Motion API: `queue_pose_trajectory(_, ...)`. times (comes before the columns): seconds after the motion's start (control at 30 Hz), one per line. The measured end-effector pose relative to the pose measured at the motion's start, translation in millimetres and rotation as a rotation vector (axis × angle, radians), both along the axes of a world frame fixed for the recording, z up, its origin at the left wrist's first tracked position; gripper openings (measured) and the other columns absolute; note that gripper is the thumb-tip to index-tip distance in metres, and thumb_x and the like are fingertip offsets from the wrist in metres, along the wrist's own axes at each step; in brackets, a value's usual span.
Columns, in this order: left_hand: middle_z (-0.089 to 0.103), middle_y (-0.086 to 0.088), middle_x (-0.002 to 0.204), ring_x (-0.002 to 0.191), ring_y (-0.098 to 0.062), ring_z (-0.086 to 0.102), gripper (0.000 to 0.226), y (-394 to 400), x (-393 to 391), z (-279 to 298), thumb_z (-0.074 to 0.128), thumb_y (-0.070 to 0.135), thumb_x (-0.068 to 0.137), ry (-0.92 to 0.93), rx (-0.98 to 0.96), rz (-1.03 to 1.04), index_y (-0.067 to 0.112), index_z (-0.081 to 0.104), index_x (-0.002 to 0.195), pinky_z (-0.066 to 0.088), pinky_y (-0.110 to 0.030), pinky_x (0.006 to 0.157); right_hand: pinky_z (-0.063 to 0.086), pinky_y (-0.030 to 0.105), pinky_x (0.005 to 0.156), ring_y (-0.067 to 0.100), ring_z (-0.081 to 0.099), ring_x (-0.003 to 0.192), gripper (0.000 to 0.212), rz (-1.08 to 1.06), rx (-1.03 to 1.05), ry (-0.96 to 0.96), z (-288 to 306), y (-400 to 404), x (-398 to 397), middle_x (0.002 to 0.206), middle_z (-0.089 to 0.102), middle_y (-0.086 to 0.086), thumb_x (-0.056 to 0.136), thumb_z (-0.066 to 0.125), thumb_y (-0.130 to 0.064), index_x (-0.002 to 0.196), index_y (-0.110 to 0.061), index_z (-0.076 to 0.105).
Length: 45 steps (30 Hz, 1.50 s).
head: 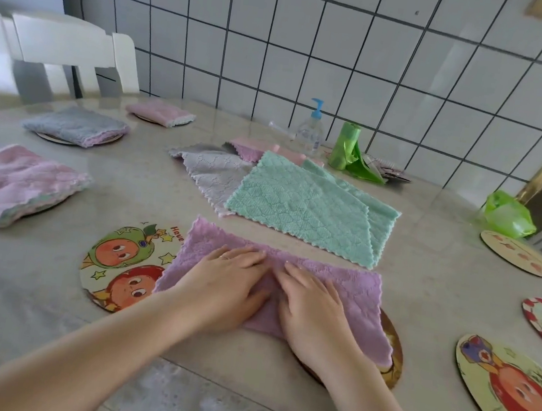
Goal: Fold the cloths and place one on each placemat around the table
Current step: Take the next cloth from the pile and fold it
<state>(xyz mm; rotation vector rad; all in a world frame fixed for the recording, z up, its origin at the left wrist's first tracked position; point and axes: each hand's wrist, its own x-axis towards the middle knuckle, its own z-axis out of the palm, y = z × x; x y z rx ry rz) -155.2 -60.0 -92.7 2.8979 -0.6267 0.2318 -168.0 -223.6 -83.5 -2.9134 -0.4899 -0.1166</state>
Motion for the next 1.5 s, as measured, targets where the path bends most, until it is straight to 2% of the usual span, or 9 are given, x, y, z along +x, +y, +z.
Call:
queue_pose_trajectory(0.17, 0.010, 0.009, 0.157, 0.144, -0.008, 0.006, 0.090, 23.4, -2.7, 7.2, 0.008, 0.078, 0.073, 0.057, 0.041, 0.102, 0.028, 0.018, 0.148, 0.002, -0.033, 0.117, 0.010, 0.032, 0.117, 0.010, 0.015, 0.143, 0.055, -0.073, -0.026, -0.010, 1.8, -25.1, -13.5, 0.155, 0.020, -0.008, 0.092, 0.011, -0.050, 0.143, -0.036, 0.027)
queue_pose_trajectory(0.43, 0.001, 0.009, 0.157, 0.144, -0.008, -0.004, 0.124, 63.9, -20.4, 19.4, -0.025, 0.088, 0.044, 0.124, 0.030, 0.216, 0.031, 0.010, 0.148, 0.001, -0.039, 0.117, 0.015, 0.034, 0.117, 0.008, 0.015, 0.143, 0.051, -0.150, -0.005, 0.050, 8.7, -58.6, -18.2, 0.155, 0.017, -0.014, 0.095, 0.030, -0.052, 0.144, -0.040, 0.024)
queue_pose_trajectory(0.63, 0.063, 0.012, 0.116, 0.110, -0.010, 0.057, 0.035, 13.3, -53.6, 24.5, 0.046, 0.041, 0.086, -0.164, -0.144, -0.157, 0.028, 0.066, 0.111, 0.047, -0.032, 0.097, 0.046, 0.033, 0.089, 0.004, 0.056, 0.089, 0.027, -0.127, 0.217, -0.003, 29.2, -45.4, 19.6, 0.123, 0.058, -0.013, 0.093, 0.048, -0.031, 0.116, -0.034, 0.061)
queue_pose_trajectory(0.73, 0.068, 0.017, 0.098, 0.090, -0.007, 0.062, 0.028, -10.2, -60.8, 16.0, 0.048, 0.036, 0.081, -0.164, -0.127, -0.250, 0.028, 0.073, 0.091, 0.056, -0.028, 0.074, 0.040, 0.017, 0.068, 0.006, 0.059, 0.077, 0.029, -0.050, 0.216, 0.093, 31.5, -25.1, 45.7, 0.121, 0.059, -0.006, 0.095, 0.046, -0.026, 0.121, -0.023, 0.060)
queue_pose_trajectory(0.93, 0.054, 0.016, 0.128, 0.118, -0.009, 0.044, 0.029, -13.0, -59.9, 6.7, 0.043, 0.029, 0.096, -0.096, -0.210, -0.099, 0.026, 0.061, 0.118, 0.040, -0.027, 0.100, 0.051, 0.035, 0.081, 0.015, 0.060, 0.086, 0.023, 0.013, 0.044, 0.137, 30.1, 4.9, 75.2, 0.103, 0.065, -0.002, 0.089, 0.057, -0.029, 0.108, -0.019, 0.065)
queue_pose_trajectory(1.07, 0.064, 0.009, 0.111, 0.104, -0.017, 0.053, 0.023, -15.5, -55.7, 3.4, 0.047, 0.023, 0.094, -0.131, -0.219, -0.095, 0.020, 0.069, 0.102, 0.051, -0.037, 0.085, 0.043, 0.030, 0.070, 0.016, 0.054, 0.076, 0.009, 0.042, 0.021, 0.163, 34.5, 7.8, 73.6, 0.078, 0.055, -0.006, 0.089, 0.058, -0.025, 0.082, -0.020, 0.054)
queue_pose_trajectory(1.23, 0.067, 0.016, 0.081, 0.078, -0.006, 0.060, 0.026, -6.3, -58.2, 7.4, 0.044, 0.029, 0.083, -0.280, -0.277, -0.094, 0.027, 0.068, 0.074, 0.054, -0.025, 0.051, 0.037, 0.026, 0.058, 0.012, 0.047, 0.063, 0.006, 0.071, 0.212, 0.135, 50.7, -5.0, 66.8, 0.077, 0.052, -0.003, 0.092, 0.051, -0.023, 0.090, -0.017, 0.052)
queue_pose_trajectory(1.43, 0.066, 0.025, 0.095, 0.067, 0.009, 0.061, 0.013, 11.5, -70.0, 36.1, 0.057, 0.026, 0.087, -0.308, -0.507, -0.040, 0.032, 0.068, 0.089, 0.051, -0.014, 0.056, 0.040, 0.020, 0.056, -0.003, 0.051, 0.047, 0.011, 0.072, 0.537, 0.141, 87.4, -29.8, 50.1, 0.074, 0.068, -0.005, 0.091, 0.057, -0.019, 0.099, -0.026, 0.053)
queue_pose_trajectory(1.5, 0.059, 0.030, 0.104, 0.067, 0.012, 0.062, 0.011, 13.3, -71.1, 42.7, 0.055, 0.023, 0.091, -0.177, -0.721, -0.001, 0.029, 0.064, 0.094, 0.051, -0.012, 0.058, 0.047, 0.027, 0.074, 0.002, 0.063, 0.066, 0.018, 0.072, 0.659, 0.221, 93.6, -38.8, 44.9, 0.083, 0.073, -0.001, 0.091, 0.057, -0.018, 0.103, -0.031, 0.054)
